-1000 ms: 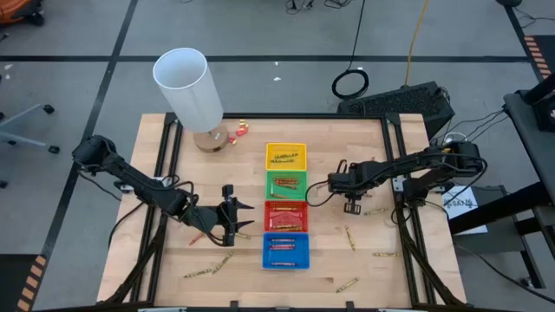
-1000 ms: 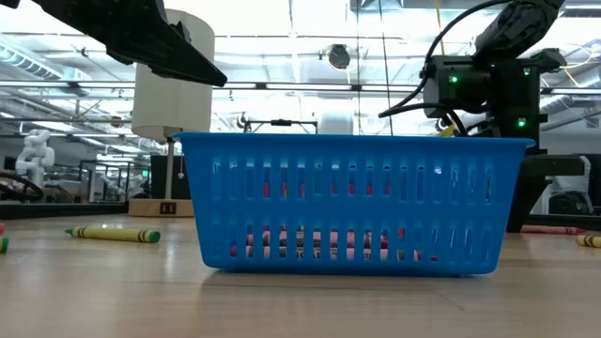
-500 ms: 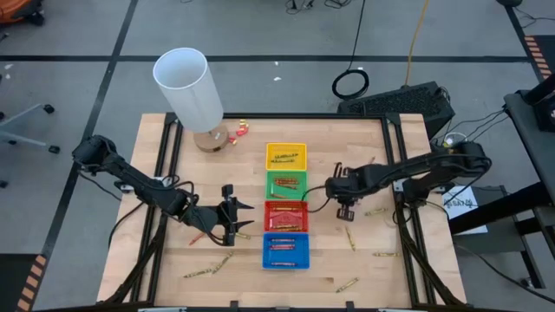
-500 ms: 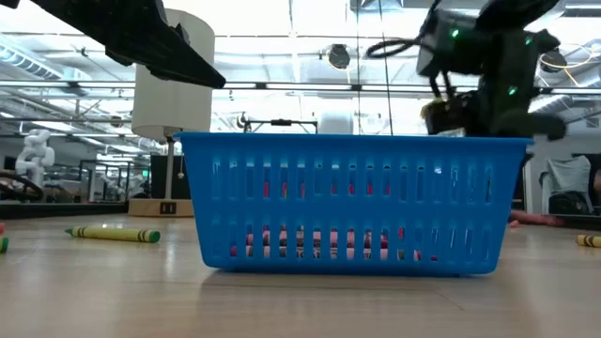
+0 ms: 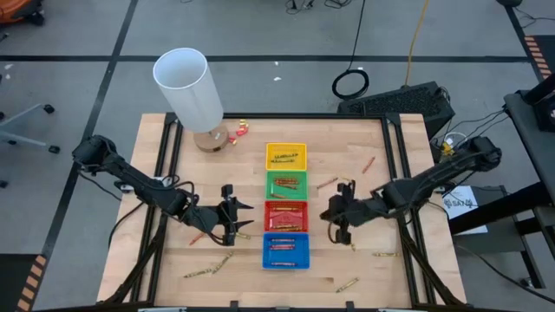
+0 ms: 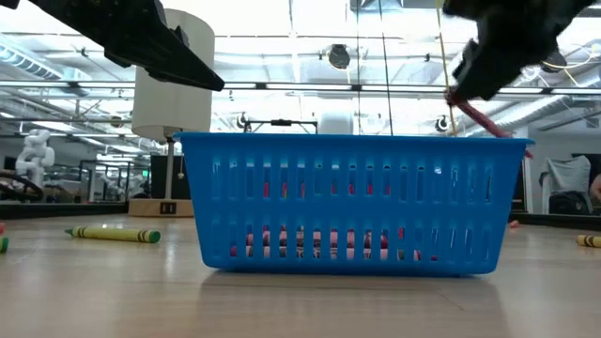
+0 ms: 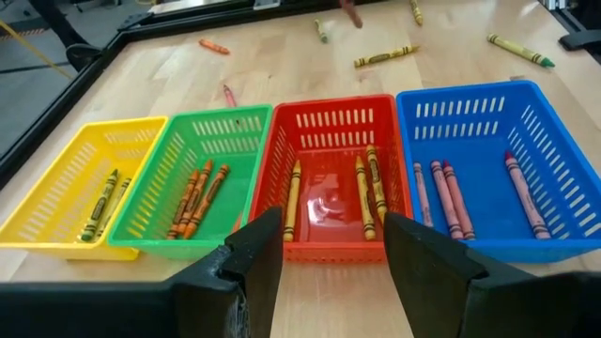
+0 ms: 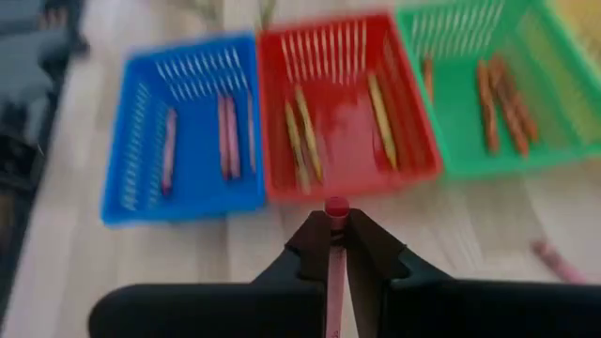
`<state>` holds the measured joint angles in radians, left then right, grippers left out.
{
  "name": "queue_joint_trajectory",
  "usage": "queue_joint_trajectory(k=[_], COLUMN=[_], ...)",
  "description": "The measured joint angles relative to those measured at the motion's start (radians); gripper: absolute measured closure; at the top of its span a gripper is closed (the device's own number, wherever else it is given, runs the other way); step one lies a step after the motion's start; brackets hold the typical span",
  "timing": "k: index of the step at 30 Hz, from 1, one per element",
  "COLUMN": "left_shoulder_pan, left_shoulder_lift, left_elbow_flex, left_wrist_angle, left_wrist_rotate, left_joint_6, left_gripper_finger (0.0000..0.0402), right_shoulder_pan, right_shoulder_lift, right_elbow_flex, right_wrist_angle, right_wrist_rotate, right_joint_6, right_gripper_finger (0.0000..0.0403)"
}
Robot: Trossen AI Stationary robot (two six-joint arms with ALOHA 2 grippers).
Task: Sort crayons
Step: Put the red crayon into the blue bin
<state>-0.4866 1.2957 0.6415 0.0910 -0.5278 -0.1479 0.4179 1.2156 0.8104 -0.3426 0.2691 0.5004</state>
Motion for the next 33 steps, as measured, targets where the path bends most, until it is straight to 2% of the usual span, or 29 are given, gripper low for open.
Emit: queue_joint_trajectory(k=[6,14,19,24,29,33], left_shoulder_pan=[-0.005,-0.005,-0.005,-0.005,-0.005,-0.005], left_shoulder_lift=[0.0,0.0,0.0,0.0,0.0,0.0], left_elbow_flex=[0.0,0.0,0.0,0.0,0.0,0.0], left_wrist_angle=[0.0,0.007,0.006,0.005,0.005,0.005], left_wrist_rotate=[0.0,0.0,0.0,-0.006,-0.009,-0.018], left_joint_6=[-0.003,-0.004,-0.025,-0.03,-0.03,-0.03], left_gripper_finger=[0.0215,0.0215,0.0215,0.0215,0.0215,0.0215], right_shoulder_pan=[0.114,0.211,0.249,0.264,0.265,0.265], right_shoulder_lift=[0.032,0.134,0.192,0.208,0.183,0.168], right_elbow_flex=[-0.008,-0.018,-0.018,-0.018,-0.018,-0.018], right_wrist_angle=[0.157,0.295,0.36,0.382,0.382,0.382], right_wrist_rotate=[0.194,0.333,0.34,0.335,0.333,0.332], right_joint_6=[-0.019,-0.017,-0.037,-0.144,-0.29,-0.466], right_gripper_finger=[0.0401,0.0401,0.0401,0.0401,0.0401,0.0401])
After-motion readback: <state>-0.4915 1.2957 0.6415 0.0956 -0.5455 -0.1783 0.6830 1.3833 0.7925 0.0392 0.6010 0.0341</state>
